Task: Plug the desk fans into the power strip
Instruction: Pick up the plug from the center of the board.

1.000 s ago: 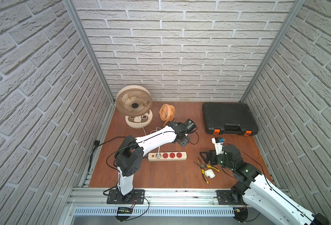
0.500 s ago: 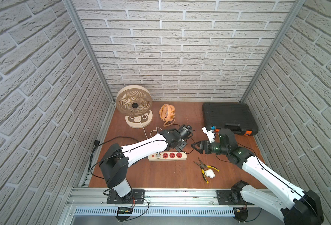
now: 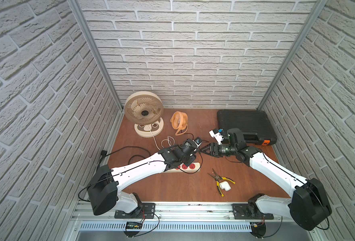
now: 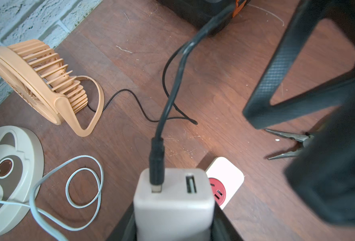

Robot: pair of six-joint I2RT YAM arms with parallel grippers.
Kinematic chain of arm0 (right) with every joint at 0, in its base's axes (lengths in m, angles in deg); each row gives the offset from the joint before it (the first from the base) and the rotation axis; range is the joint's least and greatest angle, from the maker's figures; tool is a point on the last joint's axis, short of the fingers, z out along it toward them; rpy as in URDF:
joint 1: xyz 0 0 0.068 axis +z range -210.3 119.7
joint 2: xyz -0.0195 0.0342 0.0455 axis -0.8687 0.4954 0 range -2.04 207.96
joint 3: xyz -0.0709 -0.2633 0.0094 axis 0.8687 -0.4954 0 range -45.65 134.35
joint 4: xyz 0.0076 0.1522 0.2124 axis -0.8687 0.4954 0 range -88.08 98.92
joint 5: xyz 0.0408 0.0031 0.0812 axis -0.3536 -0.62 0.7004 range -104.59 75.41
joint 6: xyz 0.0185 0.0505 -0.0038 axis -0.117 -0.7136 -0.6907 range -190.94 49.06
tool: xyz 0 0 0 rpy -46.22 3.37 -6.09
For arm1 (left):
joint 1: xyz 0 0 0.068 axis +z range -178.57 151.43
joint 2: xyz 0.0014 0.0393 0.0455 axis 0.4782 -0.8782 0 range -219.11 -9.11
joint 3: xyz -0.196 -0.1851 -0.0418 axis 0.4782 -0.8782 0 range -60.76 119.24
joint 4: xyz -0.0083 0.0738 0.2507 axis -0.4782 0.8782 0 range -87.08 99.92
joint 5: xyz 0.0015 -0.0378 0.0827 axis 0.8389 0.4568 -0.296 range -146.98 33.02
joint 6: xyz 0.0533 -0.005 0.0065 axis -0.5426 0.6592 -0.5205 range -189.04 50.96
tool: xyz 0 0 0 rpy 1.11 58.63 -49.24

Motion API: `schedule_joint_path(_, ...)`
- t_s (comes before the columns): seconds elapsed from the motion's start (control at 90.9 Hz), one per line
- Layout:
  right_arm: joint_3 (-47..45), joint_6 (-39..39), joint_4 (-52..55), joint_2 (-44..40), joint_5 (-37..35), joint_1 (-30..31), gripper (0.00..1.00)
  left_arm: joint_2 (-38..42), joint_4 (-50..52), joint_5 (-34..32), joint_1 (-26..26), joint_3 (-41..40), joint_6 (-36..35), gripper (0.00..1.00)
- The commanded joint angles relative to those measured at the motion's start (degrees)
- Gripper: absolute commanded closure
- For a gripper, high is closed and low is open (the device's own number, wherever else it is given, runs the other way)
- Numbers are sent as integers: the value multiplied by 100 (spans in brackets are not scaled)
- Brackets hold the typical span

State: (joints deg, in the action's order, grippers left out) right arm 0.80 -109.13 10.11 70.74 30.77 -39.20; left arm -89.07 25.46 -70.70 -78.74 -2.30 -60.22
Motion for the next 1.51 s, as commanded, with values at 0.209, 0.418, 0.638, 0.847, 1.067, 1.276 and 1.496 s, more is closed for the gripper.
schedule_joint_path(0.209,224,-459,-1043,521,416,50,44,169,-500,170,-47,-73,-82,75)
schedule_joint_path(0.418,466,-355,-933,801,359,219,46,212,-539,194,-96,-90,-106,75)
schedule_joint_path(0.638,747,-216,-701,1037,363,406,49,302,-760,243,-116,-270,-127,75)
schedule_joint_path(0.847,936,-86,-497,1222,465,525,53,284,-812,308,-119,-281,-169,74)
schedule_joint_path(1.067,971,181,-242,1313,539,718,54,145,-787,222,-124,-221,-191,75)
schedule_joint_path(1.276,997,488,52,1427,619,762,65,157,-839,225,-127,-251,-171,75)
schedule_joint_path(1.496,1137,592,174,1556,706,867,62,161,-868,274,-142,-238,-170,74)
